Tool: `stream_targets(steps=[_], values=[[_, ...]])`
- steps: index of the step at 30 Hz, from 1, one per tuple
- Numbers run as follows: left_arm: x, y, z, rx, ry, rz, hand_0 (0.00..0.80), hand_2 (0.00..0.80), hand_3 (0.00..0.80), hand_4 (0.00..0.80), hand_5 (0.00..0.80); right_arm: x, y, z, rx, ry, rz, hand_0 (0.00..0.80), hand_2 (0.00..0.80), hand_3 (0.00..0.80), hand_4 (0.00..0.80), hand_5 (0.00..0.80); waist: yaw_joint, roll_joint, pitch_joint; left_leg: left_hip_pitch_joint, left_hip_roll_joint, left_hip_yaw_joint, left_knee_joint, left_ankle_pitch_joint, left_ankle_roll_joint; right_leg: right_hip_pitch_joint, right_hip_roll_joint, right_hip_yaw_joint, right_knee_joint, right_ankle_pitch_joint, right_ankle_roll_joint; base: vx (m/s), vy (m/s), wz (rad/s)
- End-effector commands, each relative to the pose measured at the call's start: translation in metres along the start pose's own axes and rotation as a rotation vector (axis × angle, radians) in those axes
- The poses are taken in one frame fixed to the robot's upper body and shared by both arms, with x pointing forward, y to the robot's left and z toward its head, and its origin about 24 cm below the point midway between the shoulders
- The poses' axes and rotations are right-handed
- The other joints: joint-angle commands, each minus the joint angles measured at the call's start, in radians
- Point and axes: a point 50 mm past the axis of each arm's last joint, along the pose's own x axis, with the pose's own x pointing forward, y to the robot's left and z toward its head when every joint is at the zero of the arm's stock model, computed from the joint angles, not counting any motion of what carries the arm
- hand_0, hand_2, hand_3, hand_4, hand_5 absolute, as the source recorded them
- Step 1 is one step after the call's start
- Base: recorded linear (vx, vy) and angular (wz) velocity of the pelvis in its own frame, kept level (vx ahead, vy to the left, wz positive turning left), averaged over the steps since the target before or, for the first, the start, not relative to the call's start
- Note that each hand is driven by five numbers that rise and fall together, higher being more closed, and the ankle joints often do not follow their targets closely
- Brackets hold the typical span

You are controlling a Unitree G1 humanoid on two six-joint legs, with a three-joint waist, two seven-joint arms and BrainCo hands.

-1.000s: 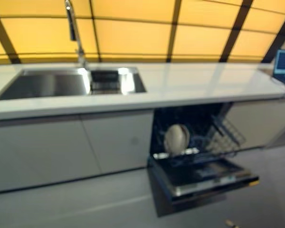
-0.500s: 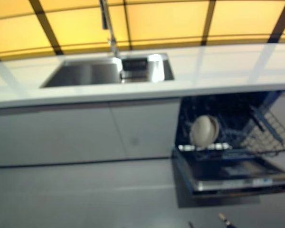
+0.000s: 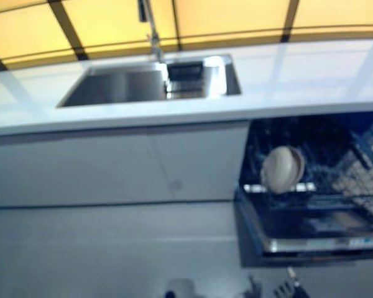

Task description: Take plates into dishwasher

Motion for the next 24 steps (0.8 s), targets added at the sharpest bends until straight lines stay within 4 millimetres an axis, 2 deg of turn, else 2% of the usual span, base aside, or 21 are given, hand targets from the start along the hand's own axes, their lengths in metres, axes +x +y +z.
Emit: stream_targets(steps=[1,7,12,18,24], values=[[0.002,0.006,0.029,0.088,-0.075,0.015,0.000,0.000,0.000,0.000,0.000,0.009,0.031,0.011,0.100,-0.084,0.102,0.000,0.000,0.000,0.000,0.000,0.041,-0.032,0.053,-0.009,-0.059,-0.010,-0.004,-0.033,0.054,-0.107,0.010,-0.031,0.115,0.005,-0.051,-0.056,-0.034,0.10],[0.002,0.002,0.037,0.082,-0.105,0.008,0.000,0.000,0.000,0.000,0.000,0.011,0.043,0.014,0.229,-0.092,0.147,0.000,0.000,0.000,0.000,0.000,0.039,-0.019,0.073,-0.039,-0.065,-0.015,-0.004,-0.022,0.051,-0.125,0.014,-0.031,0.107,0.009,-0.054,-0.054,-0.017,0.08],[0.002,0.002,0.040,0.080,-0.121,0.002,0.000,0.000,0.000,0.000,0.000,0.012,0.043,0.020,0.268,-0.121,0.138,0.000,0.000,0.000,0.000,0.000,0.037,-0.003,0.083,-0.052,-0.071,-0.013,-0.004,-0.013,0.051,-0.143,0.011,-0.032,0.116,0.010,-0.057,-0.006,0.006,0.00],[0.002,-0.007,0.049,0.066,-0.168,-0.032,0.000,0.000,0.000,0.000,0.000,0.013,0.059,0.049,0.350,-0.207,0.160,0.000,0.000,0.000,0.000,0.000,0.028,0.052,0.121,-0.087,-0.086,-0.012,-0.004,0.002,0.048,-0.191,0.003,-0.017,0.133,0.011,-0.057,-0.064,0.073,-0.01],[0.001,-0.015,0.054,0.057,-0.194,-0.076,0.000,0.000,0.000,0.000,0.000,0.011,0.093,0.076,0.466,-0.307,0.347,0.000,0.000,0.000,0.000,0.000,0.024,0.098,0.147,-0.112,-0.105,-0.010,-0.004,0.006,0.050,-0.236,-0.010,-0.003,0.149,0.008,-0.058,-0.036,0.068,-0.01]])
